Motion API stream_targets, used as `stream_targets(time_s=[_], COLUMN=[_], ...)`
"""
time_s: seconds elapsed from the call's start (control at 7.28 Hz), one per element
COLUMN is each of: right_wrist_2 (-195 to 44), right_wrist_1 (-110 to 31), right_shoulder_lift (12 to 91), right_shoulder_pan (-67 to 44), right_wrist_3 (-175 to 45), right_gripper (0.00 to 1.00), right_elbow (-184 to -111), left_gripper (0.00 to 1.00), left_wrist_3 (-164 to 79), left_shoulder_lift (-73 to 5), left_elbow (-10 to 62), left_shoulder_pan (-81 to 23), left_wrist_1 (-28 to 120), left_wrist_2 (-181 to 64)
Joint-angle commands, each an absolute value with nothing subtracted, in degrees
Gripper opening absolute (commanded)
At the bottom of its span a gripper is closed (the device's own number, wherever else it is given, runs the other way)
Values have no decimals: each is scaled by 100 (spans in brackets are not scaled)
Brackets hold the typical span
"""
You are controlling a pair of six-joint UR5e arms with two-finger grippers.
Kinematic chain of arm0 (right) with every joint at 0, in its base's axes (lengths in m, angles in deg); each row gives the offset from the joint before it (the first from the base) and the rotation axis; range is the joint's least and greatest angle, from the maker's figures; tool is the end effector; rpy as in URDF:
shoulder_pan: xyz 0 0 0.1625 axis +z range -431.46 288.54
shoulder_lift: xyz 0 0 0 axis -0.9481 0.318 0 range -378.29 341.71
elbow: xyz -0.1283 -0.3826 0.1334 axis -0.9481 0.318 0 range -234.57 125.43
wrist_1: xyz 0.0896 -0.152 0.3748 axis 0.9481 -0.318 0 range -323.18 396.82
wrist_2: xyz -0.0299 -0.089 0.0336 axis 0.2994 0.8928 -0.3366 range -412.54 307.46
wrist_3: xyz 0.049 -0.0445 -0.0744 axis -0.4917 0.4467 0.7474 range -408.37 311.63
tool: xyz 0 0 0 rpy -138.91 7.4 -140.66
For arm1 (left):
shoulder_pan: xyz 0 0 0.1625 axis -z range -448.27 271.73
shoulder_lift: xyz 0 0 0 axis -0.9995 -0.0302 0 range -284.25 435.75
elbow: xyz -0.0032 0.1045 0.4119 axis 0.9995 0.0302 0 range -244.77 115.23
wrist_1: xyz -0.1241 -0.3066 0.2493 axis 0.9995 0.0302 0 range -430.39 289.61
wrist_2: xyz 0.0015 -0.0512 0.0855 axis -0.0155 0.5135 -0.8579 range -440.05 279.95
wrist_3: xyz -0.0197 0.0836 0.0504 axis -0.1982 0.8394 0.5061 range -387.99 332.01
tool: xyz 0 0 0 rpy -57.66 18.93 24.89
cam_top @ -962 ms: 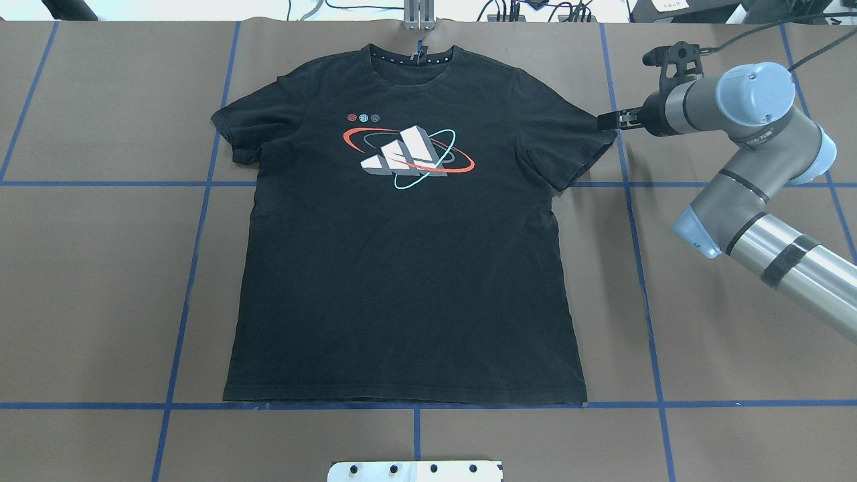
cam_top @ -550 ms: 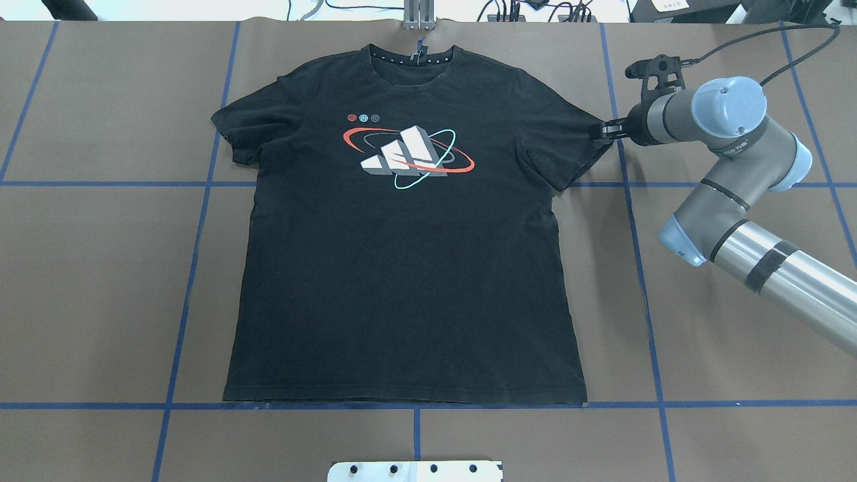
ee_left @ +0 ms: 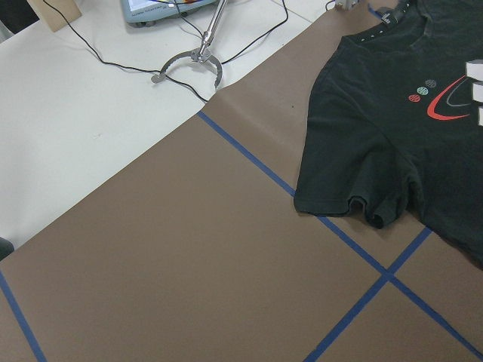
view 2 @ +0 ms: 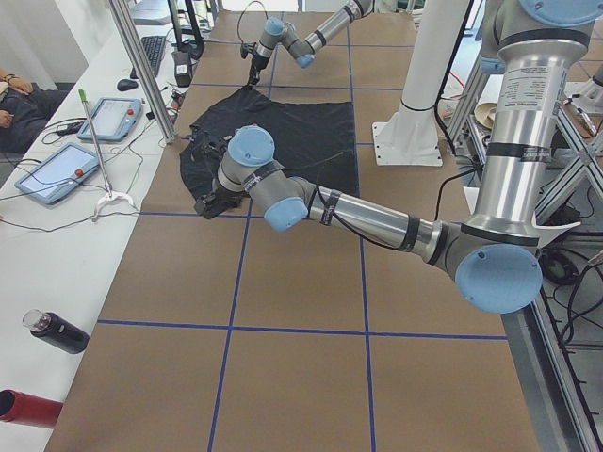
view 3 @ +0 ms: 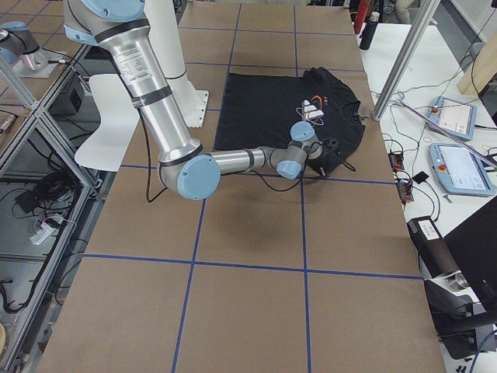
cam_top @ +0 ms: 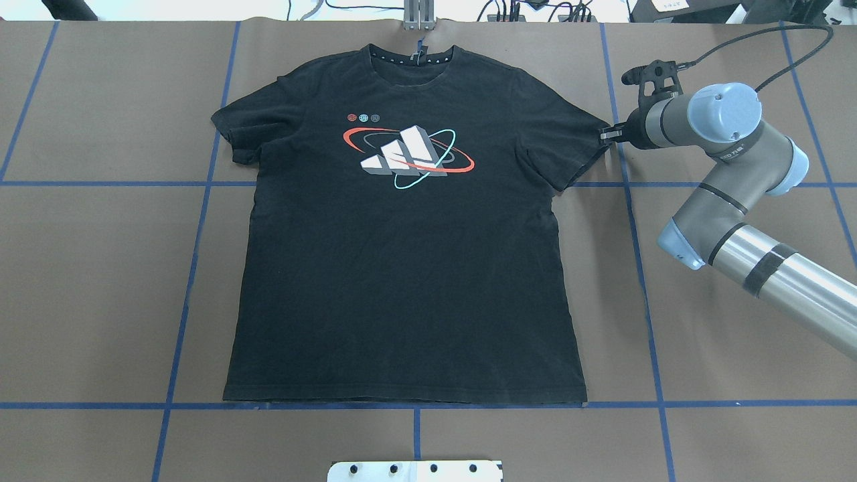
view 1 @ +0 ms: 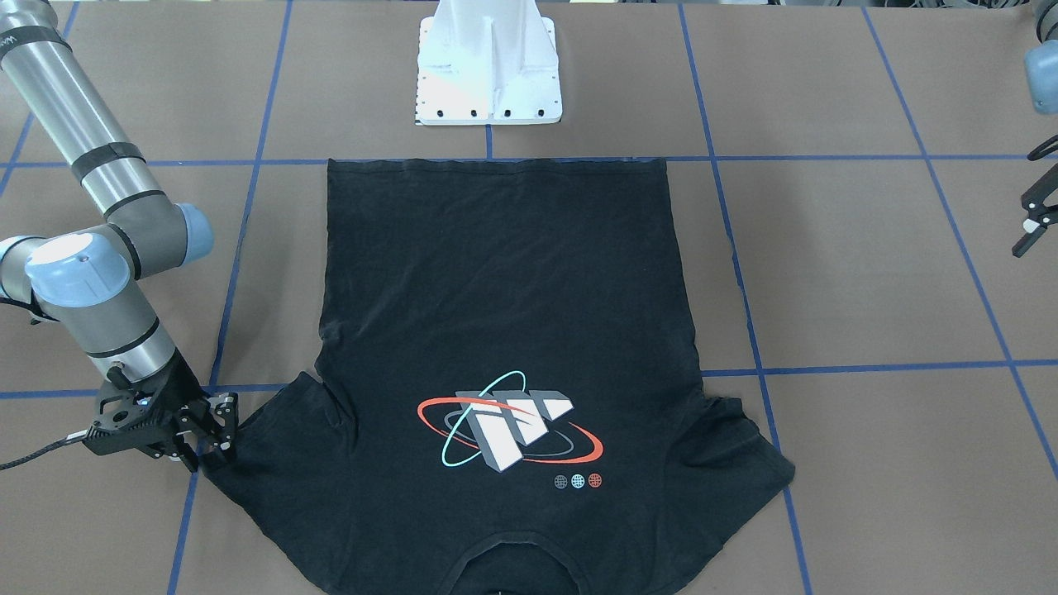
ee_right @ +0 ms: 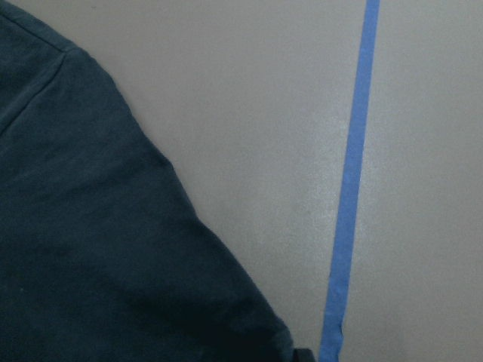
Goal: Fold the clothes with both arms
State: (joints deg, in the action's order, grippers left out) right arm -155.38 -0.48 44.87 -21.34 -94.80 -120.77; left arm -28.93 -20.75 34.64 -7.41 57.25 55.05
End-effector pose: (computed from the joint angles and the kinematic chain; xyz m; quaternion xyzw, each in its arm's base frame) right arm -0.3764 -0.6237 0.4931 0.2714 -0.3899 -0.0020 0.8800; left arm 0.0239 -0.5441 0.4387 0.3844 0.3776 0.2314 0.8100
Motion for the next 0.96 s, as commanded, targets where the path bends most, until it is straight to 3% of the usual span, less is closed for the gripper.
stream_targets(time_s=[0.0, 0.27, 0.55, 0.82], right_wrist_2=[-15537, -15563, -15389, -14634], right_wrist_1=[-36, -481, -1718, -2301], right_shoulder_lift=[4482, 4403, 3817, 3158], right_shoulder_pan=[-2119, -2092, -2249, -2811], right_wrist_3=[-9469, -9653, -10458, -11293], right_gripper=[0, 0, 0, 0], right_elbow=[-12136, -12564, -13058, -12972], left_gripper=[100, 100, 100, 100], left_wrist_3=[-2887, -2887, -2896, -2896], left_shoulder_lift=[-2075, -2075, -2075, -2084], left_elbow=[3463, 3463, 3463, 3472], left_shoulder_pan=[-741, -741, -741, -741], left_wrist_1=[5723, 5723, 5723, 5731], left_wrist_2=[5503, 5503, 5503, 5503])
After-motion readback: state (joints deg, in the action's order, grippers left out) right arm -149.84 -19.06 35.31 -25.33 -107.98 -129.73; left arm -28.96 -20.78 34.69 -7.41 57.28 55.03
